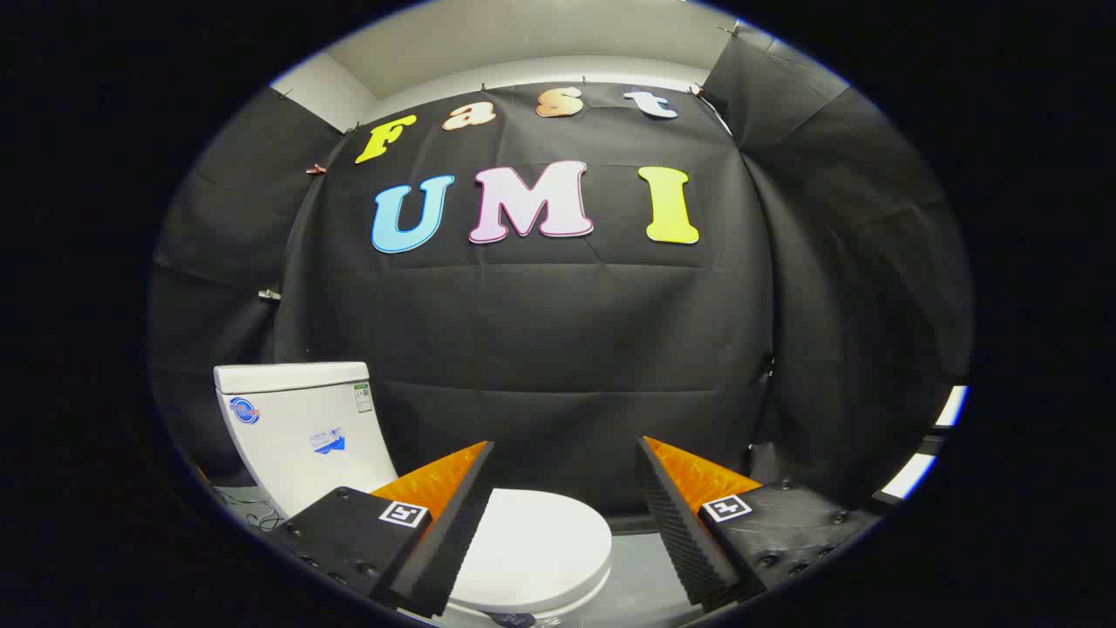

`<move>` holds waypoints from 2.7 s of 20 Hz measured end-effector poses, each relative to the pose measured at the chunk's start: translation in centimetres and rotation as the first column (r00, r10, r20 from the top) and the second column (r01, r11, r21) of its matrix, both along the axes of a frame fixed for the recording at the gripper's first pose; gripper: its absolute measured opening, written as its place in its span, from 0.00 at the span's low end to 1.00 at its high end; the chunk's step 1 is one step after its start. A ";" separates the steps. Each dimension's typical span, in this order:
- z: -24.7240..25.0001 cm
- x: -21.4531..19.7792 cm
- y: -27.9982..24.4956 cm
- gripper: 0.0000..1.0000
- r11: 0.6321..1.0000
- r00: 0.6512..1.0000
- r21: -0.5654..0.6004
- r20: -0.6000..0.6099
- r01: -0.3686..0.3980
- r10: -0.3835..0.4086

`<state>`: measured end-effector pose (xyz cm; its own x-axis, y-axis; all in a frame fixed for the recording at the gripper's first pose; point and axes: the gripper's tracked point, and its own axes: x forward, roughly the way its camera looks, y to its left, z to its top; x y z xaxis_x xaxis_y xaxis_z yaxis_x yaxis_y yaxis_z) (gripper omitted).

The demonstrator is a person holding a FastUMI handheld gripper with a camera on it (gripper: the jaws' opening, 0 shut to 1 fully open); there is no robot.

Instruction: Open the toilet lid.

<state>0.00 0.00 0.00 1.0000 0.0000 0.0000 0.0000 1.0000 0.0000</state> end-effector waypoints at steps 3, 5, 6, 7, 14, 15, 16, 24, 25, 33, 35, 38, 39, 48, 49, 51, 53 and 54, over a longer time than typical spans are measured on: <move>-0.4 0.1 -0.2 0.98 1.000 1.000 0.001 -0.011 0.004 -0.004; -0.4 0.1 -0.3 0.98 1.000 1.000 0.002 -0.012 0.001 -0.001; -0.3 0.1 -0.4 0.98 1.000 1.000 -0.002 -0.010 0.007 -0.007; -0.1 0.1 -0.6 0.98 1.000 1.000 -0.001 -0.007 0.010 -0.010; -0.4 0.2 -0.3 0.98 1.000 1.000 -0.002 -0.012 0.004 -0.004; -0.4 0.2 -0.3 0.98 1.000 1.000 -0.004 -0.012 0.001 -0.001; -0.4 0.1 -0.2 0.98 1.000 1.000 -0.005 -0.012 0.000 0.000; -0.6 0.2 -0.3 0.98 1.000 1.000 -0.008 -0.016 -0.001 0.001; -0.7 0.1 -0.3 0.98 1.000 1.000 -0.006 -0.018 -0.001 0.001; -1.3 0.1 -0.3 0.98 1.000 0.999 -0.026 -0.032 -0.002 0.001; -1.5 0.2 -0.1 0.98 0.999 0.999 -0.041 -0.032 -0.003 0.002; -1.3 0.2 0.6 0.98 0.999 0.999 -0.045 -0.029 -0.017 0.016; -1.1 0.1 0.9 0.98 0.999 1.000 -0.043 -0.024 -0.021 0.020; -1.1 0.3 1.5 0.97 0.999 0.999 -0.026 -0.034 -0.038 0.037; -1.1 0.3 1.3 0.97 0.999 0.999 -0.030 -0.039 -0.033 0.032; -0.8 0.4 1.1 0.97 0.999 0.999 -0.015 -0.041 -0.028 0.028; -0.8 0.6 1.0 0.97 1.000 0.999 -0.014 -0.046 -0.018 0.017; -0.8 0.7 0.9 0.97 1.000 0.999 -0.019 -0.051 -0.012 0.011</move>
